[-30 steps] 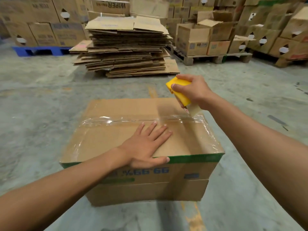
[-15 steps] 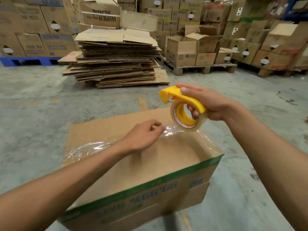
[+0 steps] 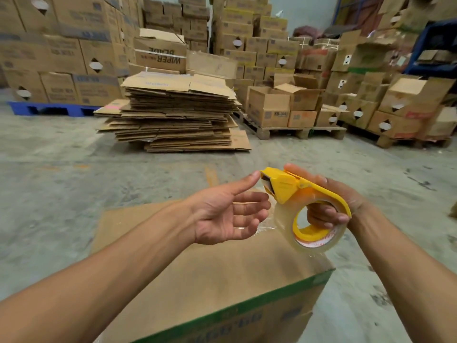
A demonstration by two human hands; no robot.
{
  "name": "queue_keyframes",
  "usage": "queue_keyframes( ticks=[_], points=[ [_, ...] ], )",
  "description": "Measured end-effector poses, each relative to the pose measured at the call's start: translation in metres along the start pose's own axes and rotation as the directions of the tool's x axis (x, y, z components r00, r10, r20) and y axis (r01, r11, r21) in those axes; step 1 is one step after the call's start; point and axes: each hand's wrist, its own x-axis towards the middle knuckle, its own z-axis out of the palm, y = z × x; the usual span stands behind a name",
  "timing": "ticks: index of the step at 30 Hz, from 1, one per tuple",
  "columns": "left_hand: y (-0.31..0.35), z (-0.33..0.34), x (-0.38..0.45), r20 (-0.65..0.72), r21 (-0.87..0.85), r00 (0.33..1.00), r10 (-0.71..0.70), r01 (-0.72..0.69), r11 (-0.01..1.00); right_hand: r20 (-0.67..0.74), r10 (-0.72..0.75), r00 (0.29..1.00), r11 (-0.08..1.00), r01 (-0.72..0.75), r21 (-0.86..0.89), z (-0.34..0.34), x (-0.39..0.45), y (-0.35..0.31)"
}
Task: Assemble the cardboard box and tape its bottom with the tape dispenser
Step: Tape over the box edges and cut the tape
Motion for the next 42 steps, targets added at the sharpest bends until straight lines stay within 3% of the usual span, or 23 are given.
queue_keyframes(
  ticks=[13,23,30,35,39,42],
  points=[
    [-0.007,-0.004,-0.008,-0.007,-0.074,1.0,0.009,-0.01,0.997,-0.092,0.116,0.989,0.99,-0.123,-0.076,0.008,-0.001,-0.009],
    [-0.012,-0.014,-0.007,0.029,-0.017,1.0,0.005,-0.005,1.0,-0.111,0.14,0.984,0.984,-0.15,-0.096,0.014,0.001,-0.011],
    [-0.014,-0.016,-0.003,0.011,0.006,0.999,-0.037,0.037,0.999,-0.239,0.19,0.952,0.953,-0.237,-0.188,0.03,0.002,-0.017],
    [-0.02,-0.021,0.006,-0.047,0.115,0.998,-0.039,0.044,0.992,-0.339,0.238,0.91,0.903,-0.336,-0.268,0.05,0.004,-0.025],
    [-0.011,-0.032,0.031,-0.11,0.314,0.993,0.047,-0.011,0.949,-0.531,0.258,0.807,0.811,-0.48,-0.334,0.073,0.009,-0.029],
    [0.002,-0.029,0.062,-0.043,0.519,0.999,0.027,-0.001,0.855,-0.647,0.222,0.73,0.791,-0.522,-0.318,0.083,0.003,-0.024]
  ],
)
